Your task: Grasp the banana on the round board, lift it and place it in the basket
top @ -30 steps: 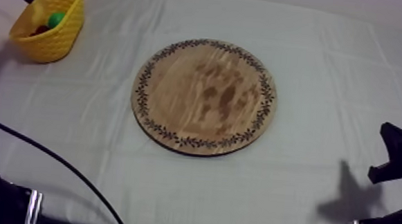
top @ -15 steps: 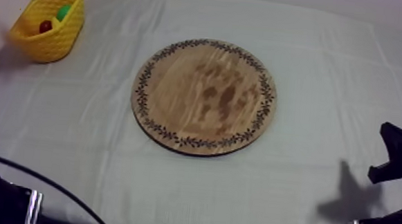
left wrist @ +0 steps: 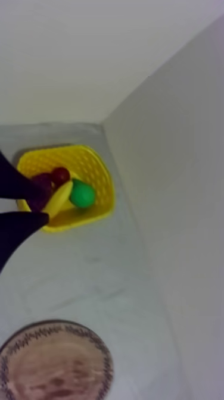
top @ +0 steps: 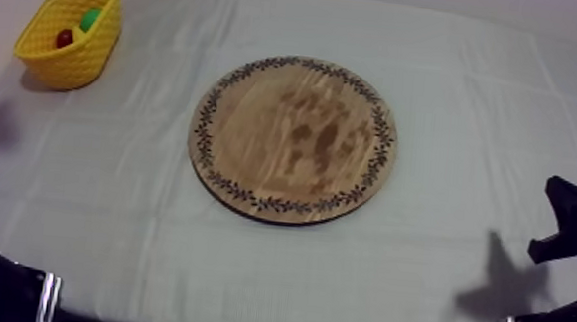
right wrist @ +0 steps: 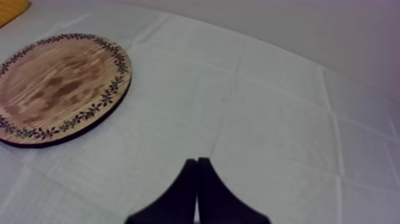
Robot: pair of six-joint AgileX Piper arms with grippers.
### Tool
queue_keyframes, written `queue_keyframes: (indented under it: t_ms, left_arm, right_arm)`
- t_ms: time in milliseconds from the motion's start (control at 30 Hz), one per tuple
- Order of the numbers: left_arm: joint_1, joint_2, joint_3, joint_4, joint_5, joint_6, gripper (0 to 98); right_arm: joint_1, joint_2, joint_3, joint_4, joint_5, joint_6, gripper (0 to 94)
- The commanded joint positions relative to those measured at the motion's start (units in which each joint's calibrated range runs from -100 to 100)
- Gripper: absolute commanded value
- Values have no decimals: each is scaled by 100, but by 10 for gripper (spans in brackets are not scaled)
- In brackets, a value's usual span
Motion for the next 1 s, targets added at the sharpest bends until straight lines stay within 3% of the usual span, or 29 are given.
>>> queue_keyframes:
  t_ms: [0, 367, 867, 967]
  left_arm:
    - [178, -820, 488, 5, -463, 197, 29]
    - [351, -3016, 3068, 289, -2297, 483, 3]
    - [439, -5191, 7749, 376, -5197, 840, 1]
    - [449, -5455, 8337, 368, -5530, 842, 1]
  right_arm:
    - [0, 3, -3, 0, -2, 2, 2]
    - [0, 3, -3, 0, -2, 3, 2]
    - [0, 3, -3, 0, -2, 2, 2]
    - [0, 3, -3, 0, -2, 2, 2]
